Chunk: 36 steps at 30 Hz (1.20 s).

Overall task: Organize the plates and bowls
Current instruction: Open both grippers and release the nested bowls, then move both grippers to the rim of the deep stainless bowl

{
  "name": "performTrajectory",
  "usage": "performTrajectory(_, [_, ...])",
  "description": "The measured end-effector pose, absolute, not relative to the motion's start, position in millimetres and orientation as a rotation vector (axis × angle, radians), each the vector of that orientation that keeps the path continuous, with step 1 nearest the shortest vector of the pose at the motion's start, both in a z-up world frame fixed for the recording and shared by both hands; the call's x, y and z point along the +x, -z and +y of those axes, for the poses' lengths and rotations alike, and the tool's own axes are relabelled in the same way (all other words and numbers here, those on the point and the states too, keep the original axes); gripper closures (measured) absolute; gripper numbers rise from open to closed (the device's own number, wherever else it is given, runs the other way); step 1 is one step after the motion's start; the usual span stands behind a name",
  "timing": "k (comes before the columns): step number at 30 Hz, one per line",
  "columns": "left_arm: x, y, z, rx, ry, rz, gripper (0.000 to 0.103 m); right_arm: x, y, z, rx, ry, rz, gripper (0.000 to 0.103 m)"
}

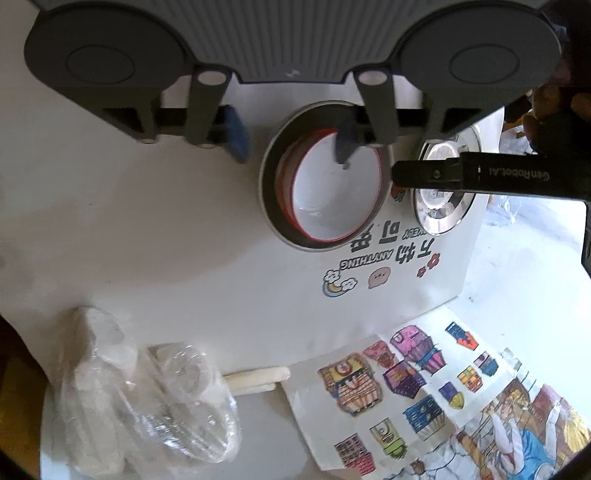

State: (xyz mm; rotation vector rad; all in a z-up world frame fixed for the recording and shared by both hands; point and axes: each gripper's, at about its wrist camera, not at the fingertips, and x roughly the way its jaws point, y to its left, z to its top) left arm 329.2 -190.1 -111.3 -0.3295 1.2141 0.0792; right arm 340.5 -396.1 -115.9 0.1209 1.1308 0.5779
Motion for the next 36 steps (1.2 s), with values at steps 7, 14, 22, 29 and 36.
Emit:
performTrajectory(7, [328.7, 116.8, -185.9, -0.301, -0.114, 1.234, 0.001, 341.2, 116.3, -404.0, 0.117, -0.532, 1.152, 0.002])
performTrajectory(14, [322.8, 113.2, -185.2, -0.221, -0.113, 1.155, 0.001, 340.8, 118.4, -408.6, 0.082, -0.482, 1.146, 0.000])
performTrajectory(22, [320.6, 118.7, -179.8, -0.139, -0.127, 1.173, 0.001, 346.0, 123.7, -411.3, 0.042, -0.445, 1.164, 0.000])
performTrajectory(29, [331.8, 126.3, -185.8, -0.014, -0.103, 1.193, 0.001, 349.3, 129.2, -410.1, -0.015, -0.433, 1.183, 0.000])
performTrajectory(36, [346.7, 130.5, -191.4, 0.046, -0.084, 1.203, 0.001, 355.5, 132.7, -407.4, -0.051, -0.448, 1.191, 0.000])
